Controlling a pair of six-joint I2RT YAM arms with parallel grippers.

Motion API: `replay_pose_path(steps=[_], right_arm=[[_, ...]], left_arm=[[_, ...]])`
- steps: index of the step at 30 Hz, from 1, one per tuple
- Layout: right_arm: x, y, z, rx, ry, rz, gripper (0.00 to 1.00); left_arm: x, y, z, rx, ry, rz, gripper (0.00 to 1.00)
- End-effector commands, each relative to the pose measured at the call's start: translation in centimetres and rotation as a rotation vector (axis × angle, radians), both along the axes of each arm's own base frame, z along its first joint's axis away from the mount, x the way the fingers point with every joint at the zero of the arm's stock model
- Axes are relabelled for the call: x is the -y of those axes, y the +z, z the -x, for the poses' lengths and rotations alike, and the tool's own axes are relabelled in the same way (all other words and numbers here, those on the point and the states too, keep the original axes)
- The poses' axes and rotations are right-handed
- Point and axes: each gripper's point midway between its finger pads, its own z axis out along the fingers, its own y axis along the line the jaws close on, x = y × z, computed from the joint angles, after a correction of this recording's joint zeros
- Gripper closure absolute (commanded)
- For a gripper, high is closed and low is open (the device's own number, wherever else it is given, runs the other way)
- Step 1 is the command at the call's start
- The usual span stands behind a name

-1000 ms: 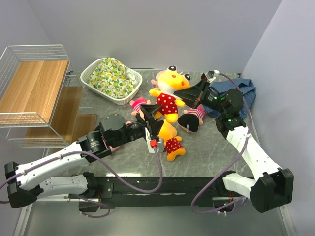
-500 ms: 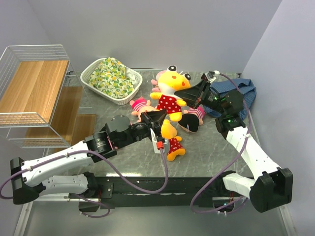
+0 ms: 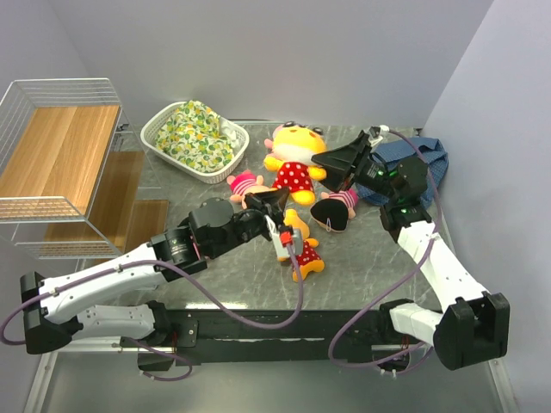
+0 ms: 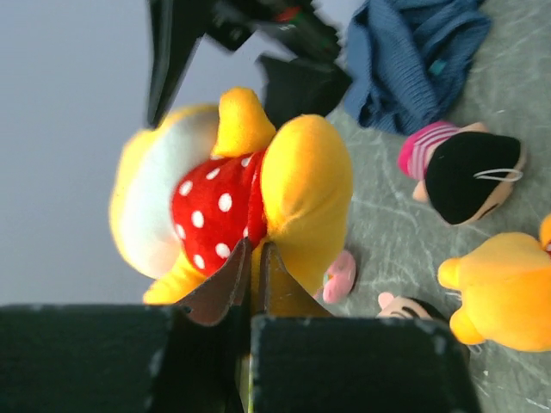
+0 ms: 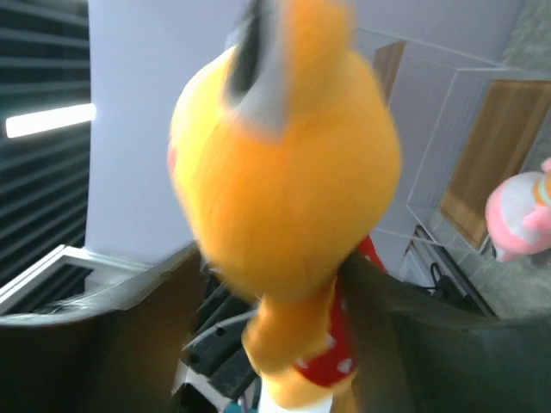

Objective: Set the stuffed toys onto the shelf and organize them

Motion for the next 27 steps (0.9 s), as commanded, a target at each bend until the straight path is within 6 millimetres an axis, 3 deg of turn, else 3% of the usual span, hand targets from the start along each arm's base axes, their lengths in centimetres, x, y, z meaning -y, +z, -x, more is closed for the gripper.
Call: replay_pose_path(steps=[1,3,10,11,13,14,16,17,20,24,25,27], right_arm=[[1.1,-1.0,-0.6,0.071,-0.057,0.101,0.14],[1.9,-1.2,-1.2,0.087,-0.126,0.148,0.00],[2.9,-2.1,-0.9,0.112,-0.185,0.241,0.00],[3.0,-2.0,-0.6,0.119,-0.186,0.243,0.00],[3.1,-2.2,-0.4,0.118,-0.187,0.257,0.00],[3.3,-2.2,-0.3,0.124,-0.192,0.263,0.00],[3.5,-2.3,-0.2,0.133,-0.196,0.282,0.00],[3.6,-2.2,-0.1,0.137,-0.206,0.289,0.00],[3.9,-2.1,-0.1,0.140,-0.223,0.307,0.00],[4.1,-1.6,0.0,0.153,-0.241,0.305,0.00],[4.1,-1.4,0.2,0.156,-0.240,0.304,0.00],[4.1,-1.3,0.3,0.159,-0.244,0.305,0.00]], left_arm=[[-2.2,3.8,-2.5,-0.047,0.221,0.152,0.99],[-3.6,5.0,-3.4,-0.042,0.309,0.201,0.99],[-5.9,8.0,-5.7,-0.066,0.493,0.301,0.99],[-6.5,9.6,-5.9,-0.057,0.521,0.334,0.99],[-7.4,10.4,-6.5,-0.053,0.605,0.349,0.99],[-8.1,12.3,-6.5,-0.047,0.622,0.385,0.99],[-9.0,13.3,-6.7,-0.041,0.676,0.382,0.99],[-9.9,15.0,-6.6,-0.033,0.697,0.415,0.99],[-12.0,16.7,-6.8,0.007,0.797,0.422,0.99],[-15.3,18.1,-7.6,0.055,0.936,0.416,0.99],[-15.6,17.5,-7.9,0.048,0.958,0.363,0.99],[-17.8,19.2,-8.0,0.051,1.014,0.401,0.99]])
